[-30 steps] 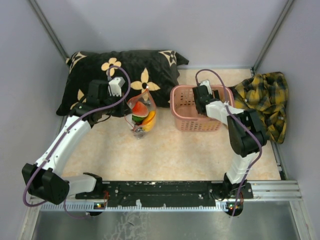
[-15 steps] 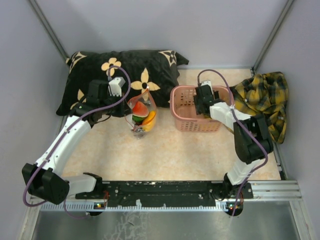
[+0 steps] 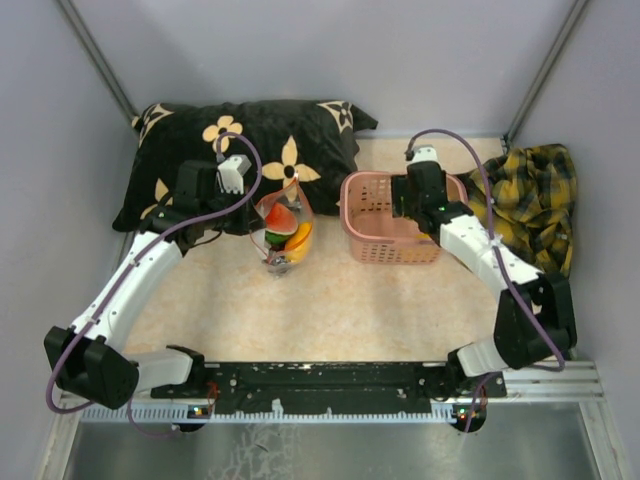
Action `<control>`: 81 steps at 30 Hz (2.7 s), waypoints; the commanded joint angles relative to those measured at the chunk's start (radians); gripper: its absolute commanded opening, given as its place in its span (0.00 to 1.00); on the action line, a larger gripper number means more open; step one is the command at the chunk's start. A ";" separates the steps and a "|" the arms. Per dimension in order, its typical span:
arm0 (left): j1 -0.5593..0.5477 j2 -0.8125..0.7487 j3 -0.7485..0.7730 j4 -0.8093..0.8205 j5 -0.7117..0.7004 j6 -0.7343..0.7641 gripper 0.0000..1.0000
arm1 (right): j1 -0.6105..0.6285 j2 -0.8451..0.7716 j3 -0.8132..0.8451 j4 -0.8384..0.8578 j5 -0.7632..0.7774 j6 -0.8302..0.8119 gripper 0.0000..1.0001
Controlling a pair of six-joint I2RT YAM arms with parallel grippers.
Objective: Place the food in the zip-top bag and seal the zipper
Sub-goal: Pick up the fake fruit from the bin, then place the fake fruit in the zipper food storage bag.
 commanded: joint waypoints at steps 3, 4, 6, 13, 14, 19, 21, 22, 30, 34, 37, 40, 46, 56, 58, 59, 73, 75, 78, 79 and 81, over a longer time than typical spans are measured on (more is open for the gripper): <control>0.007 0.002 -0.006 0.022 0.023 -0.001 0.00 | 0.052 -0.158 0.042 -0.006 -0.024 0.012 0.46; 0.006 0.002 -0.005 0.023 0.024 0.000 0.00 | 0.073 -0.172 0.054 -0.018 -0.006 0.002 0.46; 0.006 0.001 -0.006 0.023 0.022 -0.001 0.00 | 0.111 -0.195 0.083 -0.036 0.030 -0.013 0.46; 0.006 -0.002 -0.008 0.023 0.025 -0.001 0.00 | 0.192 -0.281 0.127 -0.035 -0.015 -0.007 0.45; 0.006 -0.001 -0.007 0.022 0.026 -0.002 0.00 | 0.207 -0.289 0.134 -0.034 -0.022 -0.008 0.45; 0.006 -0.004 -0.007 0.023 0.030 -0.002 0.00 | 0.308 -0.324 0.159 0.016 -0.069 -0.011 0.44; 0.006 -0.006 -0.007 0.024 0.031 -0.002 0.00 | 0.346 -0.326 0.159 0.051 -0.095 -0.010 0.44; 0.006 -0.006 -0.008 0.025 0.032 -0.002 0.00 | 0.364 -0.324 0.160 0.067 -0.104 -0.011 0.44; 0.006 -0.008 -0.009 0.026 0.035 -0.003 0.00 | 0.495 -0.278 0.195 0.151 -0.186 -0.040 0.44; 0.006 -0.010 -0.009 0.027 0.037 -0.003 0.00 | 0.540 -0.252 0.196 0.228 -0.299 -0.042 0.44; 0.006 -0.009 -0.010 0.027 0.038 -0.004 0.00 | 0.546 -0.221 0.196 0.273 -0.382 -0.020 0.44; 0.007 -0.009 -0.009 0.028 0.042 -0.003 0.00 | 0.555 -0.179 0.202 0.297 -0.415 -0.012 0.44; 0.006 -0.010 -0.009 0.027 0.043 -0.004 0.00 | 0.566 -0.084 0.226 0.294 -0.492 -0.032 0.46; 0.006 -0.015 -0.011 0.030 0.044 -0.005 0.00 | 0.566 0.051 0.255 0.252 -0.384 -0.161 0.51; 0.006 -0.017 -0.011 0.028 0.045 -0.005 0.00 | 0.566 0.066 0.256 0.251 -0.324 -0.191 0.53; 0.006 -0.017 -0.011 0.029 0.046 -0.006 0.00 | 0.566 0.071 0.250 0.261 -0.303 -0.206 0.55; 0.006 -0.015 -0.010 0.031 0.053 -0.006 0.00 | 0.567 0.104 0.265 0.311 -0.200 -0.263 0.75; 0.006 -0.015 -0.011 0.031 0.053 -0.007 0.00 | 0.566 0.095 0.267 0.312 -0.211 -0.263 0.76; 0.007 -0.013 -0.011 0.032 0.056 -0.007 0.00 | 0.567 0.086 0.273 0.314 -0.237 -0.264 0.77; 0.006 -0.012 -0.013 0.031 0.058 -0.007 0.00 | 0.566 0.085 0.275 0.317 -0.242 -0.264 0.78; 0.006 -0.009 -0.013 0.031 0.062 -0.006 0.00 | 0.566 0.081 0.279 0.326 -0.255 -0.264 0.78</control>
